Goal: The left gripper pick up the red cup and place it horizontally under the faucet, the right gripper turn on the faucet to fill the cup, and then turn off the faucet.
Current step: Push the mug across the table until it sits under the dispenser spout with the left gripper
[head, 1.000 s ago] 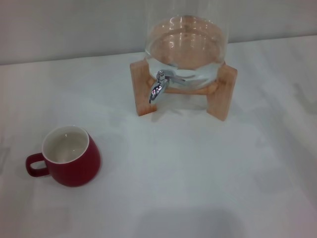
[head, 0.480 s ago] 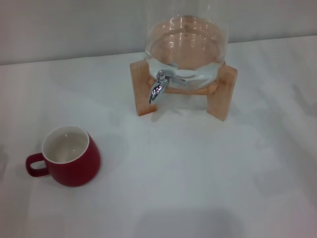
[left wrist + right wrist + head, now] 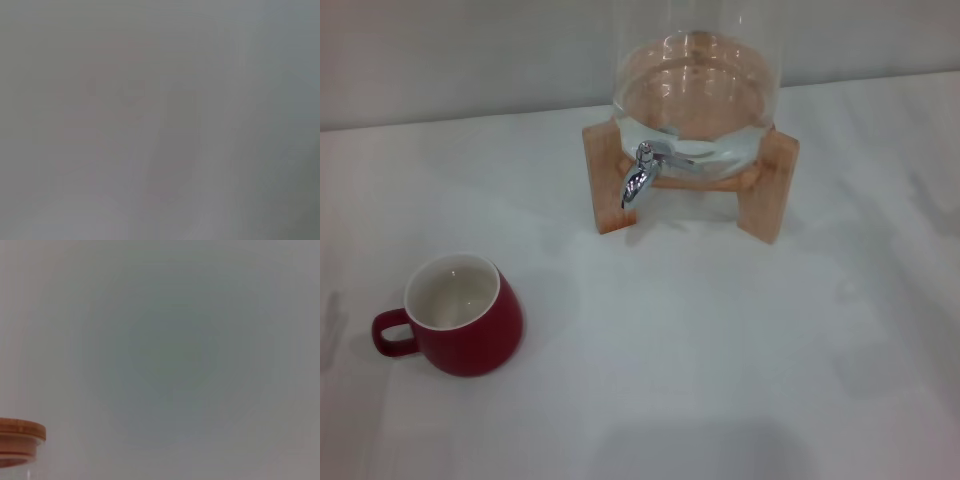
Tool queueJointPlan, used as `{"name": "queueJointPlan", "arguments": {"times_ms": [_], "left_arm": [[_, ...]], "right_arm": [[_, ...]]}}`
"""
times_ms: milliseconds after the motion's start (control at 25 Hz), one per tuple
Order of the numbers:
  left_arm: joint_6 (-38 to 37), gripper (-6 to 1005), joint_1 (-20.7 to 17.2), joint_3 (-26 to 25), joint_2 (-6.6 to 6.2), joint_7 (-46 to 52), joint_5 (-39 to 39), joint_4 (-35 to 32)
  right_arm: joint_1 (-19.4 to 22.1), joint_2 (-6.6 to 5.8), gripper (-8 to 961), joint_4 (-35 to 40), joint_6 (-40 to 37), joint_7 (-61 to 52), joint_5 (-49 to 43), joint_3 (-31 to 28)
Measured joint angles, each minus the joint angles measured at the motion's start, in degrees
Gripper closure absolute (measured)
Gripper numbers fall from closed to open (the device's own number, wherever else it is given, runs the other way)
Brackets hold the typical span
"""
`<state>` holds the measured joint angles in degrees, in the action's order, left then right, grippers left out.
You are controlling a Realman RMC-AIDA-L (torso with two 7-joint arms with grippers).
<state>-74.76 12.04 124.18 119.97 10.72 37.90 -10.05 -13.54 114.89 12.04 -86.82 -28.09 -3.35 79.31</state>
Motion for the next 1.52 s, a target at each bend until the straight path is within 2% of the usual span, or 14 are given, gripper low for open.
{"name": "queueJointPlan", "arguments": {"times_ms": [760,1520], "left_arm": [[0.6,118,0.1,3.7,-0.05,-4.5,-0.3,0.5],[0.6,119,-2.5,7.1,0.16,-4.6,-0.2,0.2]], "right_arm": [[0.1,-0.02,108,0.0,-0.8,-0.1,0.0,0.1],[0.7,-0.07,109,-0.1,-1.2,0.3,-0.5,0.3]]}}
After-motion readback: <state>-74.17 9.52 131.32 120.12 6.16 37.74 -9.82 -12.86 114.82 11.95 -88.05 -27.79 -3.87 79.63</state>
